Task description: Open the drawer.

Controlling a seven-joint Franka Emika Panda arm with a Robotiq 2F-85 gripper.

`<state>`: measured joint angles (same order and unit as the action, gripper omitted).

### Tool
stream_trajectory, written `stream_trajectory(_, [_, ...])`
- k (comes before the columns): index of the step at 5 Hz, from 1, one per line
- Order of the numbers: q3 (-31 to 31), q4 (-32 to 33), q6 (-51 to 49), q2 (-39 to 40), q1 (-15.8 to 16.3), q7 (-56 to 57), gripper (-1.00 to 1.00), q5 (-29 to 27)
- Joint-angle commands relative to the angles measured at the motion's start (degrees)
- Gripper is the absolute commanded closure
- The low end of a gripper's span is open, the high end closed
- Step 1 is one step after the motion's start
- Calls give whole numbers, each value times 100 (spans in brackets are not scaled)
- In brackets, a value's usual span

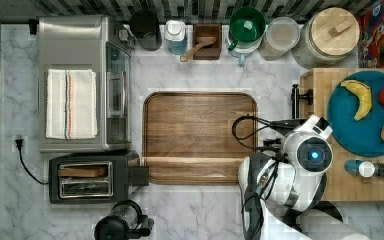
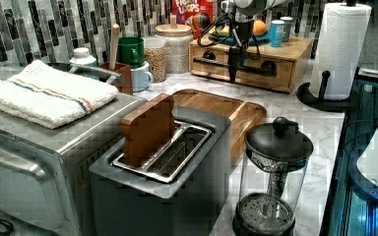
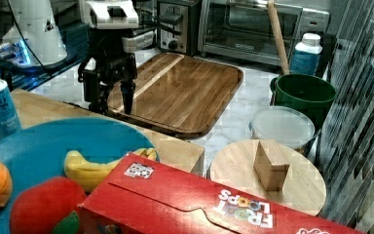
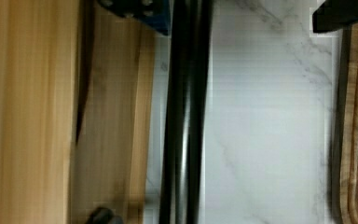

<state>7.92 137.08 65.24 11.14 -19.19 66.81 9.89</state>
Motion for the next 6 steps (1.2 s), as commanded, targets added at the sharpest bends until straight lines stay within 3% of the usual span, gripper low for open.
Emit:
stream_trajectory(1, [-128, -365, -23, 27, 771, -1930, -100, 565])
stream_trajectory(2, [-353, -277, 488, 220, 750, -1942, -100, 673])
stream_trajectory(5, [-1023, -316, 583, 403, 1280, -2640, -100, 448])
stream_trajectory(6, [-1073, -413, 489, 452, 1658, -3480, -100, 759])
